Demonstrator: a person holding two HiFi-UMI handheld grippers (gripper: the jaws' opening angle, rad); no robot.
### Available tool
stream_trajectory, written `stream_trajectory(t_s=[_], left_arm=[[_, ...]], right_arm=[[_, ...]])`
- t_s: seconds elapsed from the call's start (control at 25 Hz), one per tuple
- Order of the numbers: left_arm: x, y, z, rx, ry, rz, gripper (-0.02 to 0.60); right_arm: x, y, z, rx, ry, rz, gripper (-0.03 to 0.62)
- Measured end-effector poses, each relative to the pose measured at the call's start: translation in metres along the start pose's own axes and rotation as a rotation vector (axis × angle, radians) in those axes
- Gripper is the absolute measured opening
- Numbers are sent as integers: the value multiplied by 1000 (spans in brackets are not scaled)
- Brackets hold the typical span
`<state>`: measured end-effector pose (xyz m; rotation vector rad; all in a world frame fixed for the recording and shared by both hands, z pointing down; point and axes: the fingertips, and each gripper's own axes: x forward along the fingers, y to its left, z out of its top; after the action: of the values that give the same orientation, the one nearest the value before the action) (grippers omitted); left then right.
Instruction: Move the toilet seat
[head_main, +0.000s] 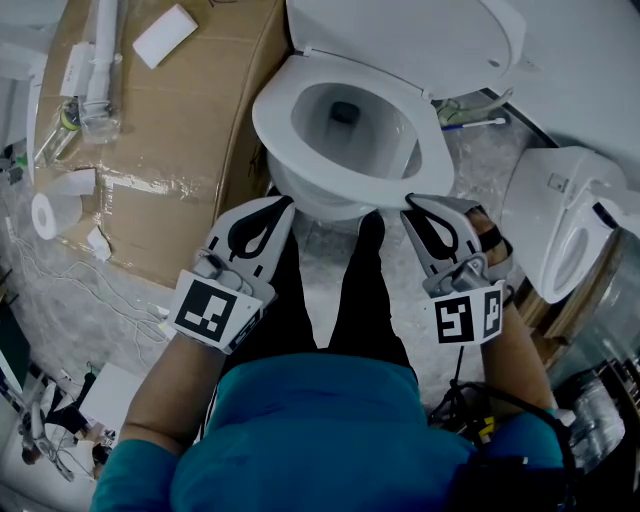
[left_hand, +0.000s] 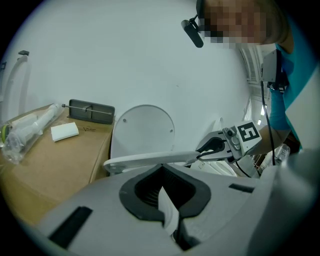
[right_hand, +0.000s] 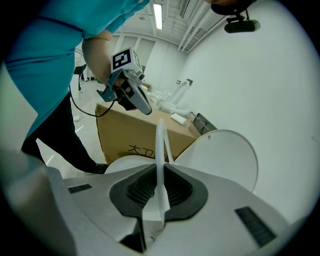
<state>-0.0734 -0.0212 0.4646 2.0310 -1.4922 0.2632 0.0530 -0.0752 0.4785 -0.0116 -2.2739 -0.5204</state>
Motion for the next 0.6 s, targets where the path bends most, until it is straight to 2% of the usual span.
stream_trajectory(t_s=[0.6], left_arm=[[10, 6, 12, 16, -9, -3, 0]], right_arm=[[-6, -48, 5, 5, -39, -88, 36]])
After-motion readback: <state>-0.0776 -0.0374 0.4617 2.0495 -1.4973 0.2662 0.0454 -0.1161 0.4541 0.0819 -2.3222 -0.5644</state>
